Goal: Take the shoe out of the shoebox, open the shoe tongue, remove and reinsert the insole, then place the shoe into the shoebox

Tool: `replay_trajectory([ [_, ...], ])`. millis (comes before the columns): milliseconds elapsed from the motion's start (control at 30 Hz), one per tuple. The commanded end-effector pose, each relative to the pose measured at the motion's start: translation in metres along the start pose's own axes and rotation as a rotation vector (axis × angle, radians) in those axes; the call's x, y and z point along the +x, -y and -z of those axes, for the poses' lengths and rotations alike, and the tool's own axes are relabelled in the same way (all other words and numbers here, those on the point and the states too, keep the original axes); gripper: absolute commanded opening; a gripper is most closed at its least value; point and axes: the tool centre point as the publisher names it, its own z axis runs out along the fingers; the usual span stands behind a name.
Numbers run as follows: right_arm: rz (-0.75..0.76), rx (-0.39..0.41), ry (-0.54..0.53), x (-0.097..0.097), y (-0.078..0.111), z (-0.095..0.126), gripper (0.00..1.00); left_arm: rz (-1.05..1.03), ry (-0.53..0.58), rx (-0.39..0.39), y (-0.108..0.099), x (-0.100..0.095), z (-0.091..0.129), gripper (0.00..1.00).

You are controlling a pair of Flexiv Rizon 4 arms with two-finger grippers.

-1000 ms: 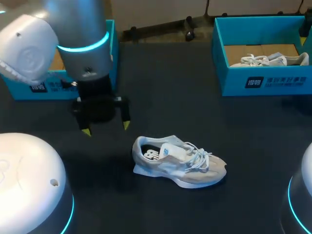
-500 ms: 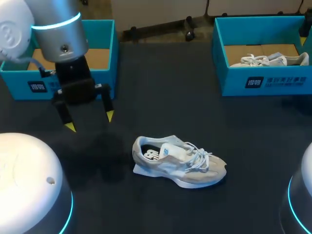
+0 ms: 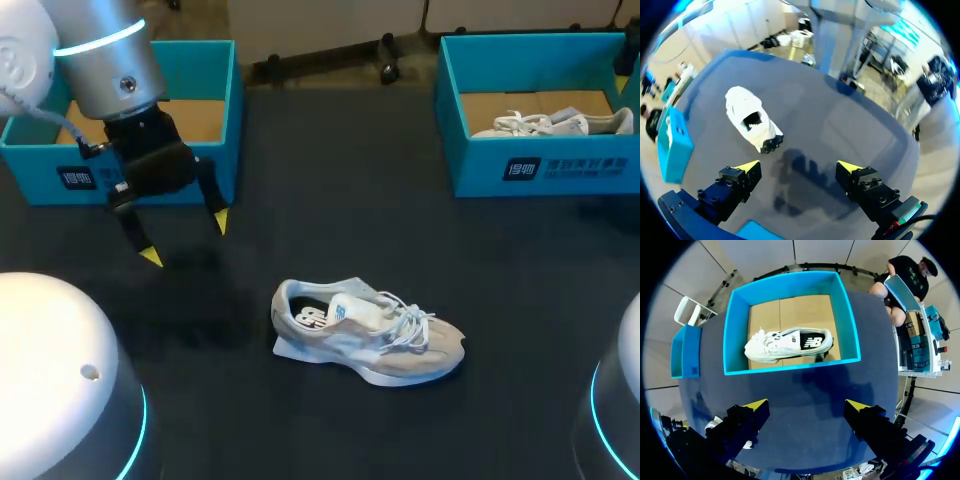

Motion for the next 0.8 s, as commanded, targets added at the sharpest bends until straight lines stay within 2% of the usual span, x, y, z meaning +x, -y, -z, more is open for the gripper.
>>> replay_trajectory([
  [33, -0.001, 0.0, 0.002, 0.0, 0.0, 0.0, 1.0, 0.431, 0.237, 0.352, -0.008, 0.006, -0.011, 1.0],
  [167, -0.001, 0.0, 0.002, 0.0, 0.0, 0.0, 1.0, 0.564, 0.264, 0.455, -0.002, 0.012, -0.021, 1.0],
  [567, -0.001, 0.0, 0.002, 0.0, 0.0, 0.0, 1.0, 0.564, 0.264, 0.455, -0.002, 0.012, -0.021, 1.0],
  [600, -0.001, 0.0, 0.002, 0.0, 0.0, 0.0, 1.0, 0.653, 0.359, 0.476, -0.004, 0.005, -0.024, 1.0],
  [700, -0.001, 0.0, 0.002, 0.0, 0.0, 0.0, 1.0, 0.753, 0.392, 0.582, -0.013, 0.002, -0.037, 1.0],
  [800, -0.001, 0.0, 0.002, 0.0, 0.0, 0.0, 1.0, 0.763, 0.377, 0.63, -0.019, 0.004, -0.052, 1.0],
])
